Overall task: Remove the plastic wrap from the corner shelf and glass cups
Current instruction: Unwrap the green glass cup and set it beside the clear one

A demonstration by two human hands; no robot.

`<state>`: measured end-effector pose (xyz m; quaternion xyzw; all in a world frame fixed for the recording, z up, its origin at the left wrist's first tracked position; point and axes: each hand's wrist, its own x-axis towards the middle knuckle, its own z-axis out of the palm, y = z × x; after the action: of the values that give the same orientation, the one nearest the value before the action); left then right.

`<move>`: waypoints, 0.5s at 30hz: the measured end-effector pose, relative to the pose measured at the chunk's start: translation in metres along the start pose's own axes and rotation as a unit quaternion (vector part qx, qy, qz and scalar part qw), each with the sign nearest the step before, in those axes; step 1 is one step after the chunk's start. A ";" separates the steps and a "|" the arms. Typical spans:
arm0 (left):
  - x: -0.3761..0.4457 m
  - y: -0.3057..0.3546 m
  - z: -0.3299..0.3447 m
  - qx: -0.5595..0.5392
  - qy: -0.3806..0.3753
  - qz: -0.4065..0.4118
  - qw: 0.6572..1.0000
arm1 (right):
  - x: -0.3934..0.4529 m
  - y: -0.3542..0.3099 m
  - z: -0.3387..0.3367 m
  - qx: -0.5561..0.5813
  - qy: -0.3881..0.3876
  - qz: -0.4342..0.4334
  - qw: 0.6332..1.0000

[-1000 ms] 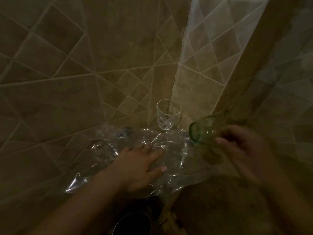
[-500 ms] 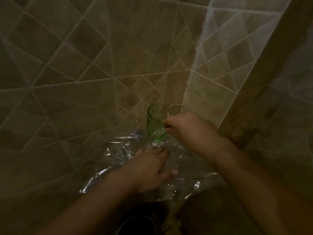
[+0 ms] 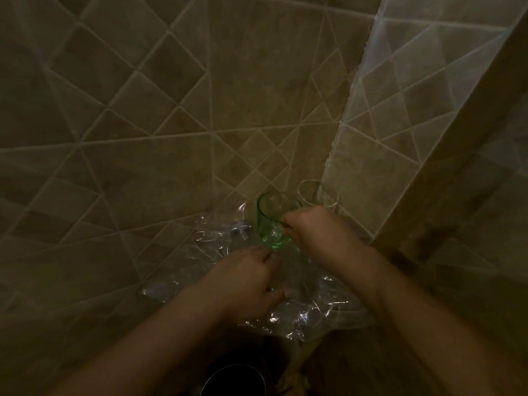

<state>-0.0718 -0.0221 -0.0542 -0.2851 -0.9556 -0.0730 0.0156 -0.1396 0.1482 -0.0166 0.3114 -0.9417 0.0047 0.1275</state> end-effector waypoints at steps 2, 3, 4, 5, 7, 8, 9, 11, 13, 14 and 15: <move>0.002 -0.002 -0.003 -0.023 0.011 -0.021 0.999 | -0.001 0.000 -0.001 0.000 -0.013 -0.001 1.000; 0.003 -0.005 -0.005 -0.026 0.021 -0.028 0.999 | -0.002 0.000 -0.002 0.003 -0.019 -0.003 1.000; 0.005 -0.007 -0.006 -0.023 0.028 -0.031 0.999 | -0.002 -0.001 -0.003 0.007 -0.026 -0.007 1.000; 0.007 -0.010 -0.007 -0.019 0.031 -0.033 0.999 | -0.003 -0.001 -0.004 0.008 -0.031 -0.013 0.999; 0.009 -0.013 -0.006 -0.008 0.017 -0.029 0.999 | -0.004 -0.002 -0.006 0.017 -0.034 -0.020 0.999; 0.009 -0.013 -0.003 0.001 0.006 -0.025 1.000 | -0.005 -0.002 -0.007 0.018 -0.034 -0.019 0.999; 0.008 -0.014 0.000 0.011 -0.003 -0.021 1.000 | -0.005 -0.002 -0.008 0.012 -0.033 -0.018 0.999; 0.005 -0.013 0.006 0.019 -0.017 -0.020 0.999 | -0.004 -0.003 -0.010 -0.014 -0.033 -0.018 0.999; 0.003 -0.012 0.010 0.026 -0.028 -0.023 0.999 | -0.001 -0.003 -0.011 -0.043 -0.038 -0.022 0.998; 0.002 -0.012 0.011 0.030 -0.034 -0.024 0.999 | 0.000 -0.004 -0.011 -0.059 -0.041 -0.025 0.997; 0.002 -0.011 0.011 0.035 -0.040 -0.025 0.998 | 0.001 -0.005 -0.011 -0.072 -0.042 -0.027 0.996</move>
<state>-0.0791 -0.0287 -0.0664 -0.2633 -0.9642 -0.0282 -0.0150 -0.1350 0.1449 -0.0057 0.3263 -0.9355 -0.0795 0.1100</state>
